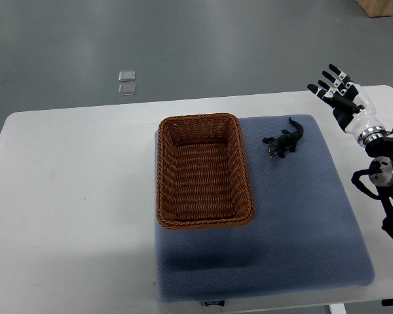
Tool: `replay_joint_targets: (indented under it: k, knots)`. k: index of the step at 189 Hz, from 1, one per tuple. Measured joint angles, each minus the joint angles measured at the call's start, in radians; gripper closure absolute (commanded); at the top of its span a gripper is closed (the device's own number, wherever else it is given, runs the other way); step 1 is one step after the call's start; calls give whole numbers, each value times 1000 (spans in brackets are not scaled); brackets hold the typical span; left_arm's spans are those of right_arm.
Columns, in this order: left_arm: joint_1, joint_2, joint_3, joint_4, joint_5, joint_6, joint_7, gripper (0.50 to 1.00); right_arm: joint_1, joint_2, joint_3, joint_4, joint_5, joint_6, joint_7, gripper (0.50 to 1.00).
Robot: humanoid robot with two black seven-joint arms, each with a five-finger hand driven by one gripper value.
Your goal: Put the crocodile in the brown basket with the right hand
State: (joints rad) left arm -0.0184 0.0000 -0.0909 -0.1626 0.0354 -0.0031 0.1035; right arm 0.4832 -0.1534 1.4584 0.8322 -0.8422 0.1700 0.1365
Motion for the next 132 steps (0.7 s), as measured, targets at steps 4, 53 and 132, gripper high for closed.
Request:
replay_joint_targets:
  k: [4,53,132]
  knots:
    - [0,0,-1,0,0,0,0,500,0,0,0,0,0,0,0,570]
    - [0,0,-9,-3,0,0,1,500,0,1,0,1,0,-1,0,570]
    - [0,0,-1,-2,1,0,-1,500,0,-5,-1,1,0,2,0,568]
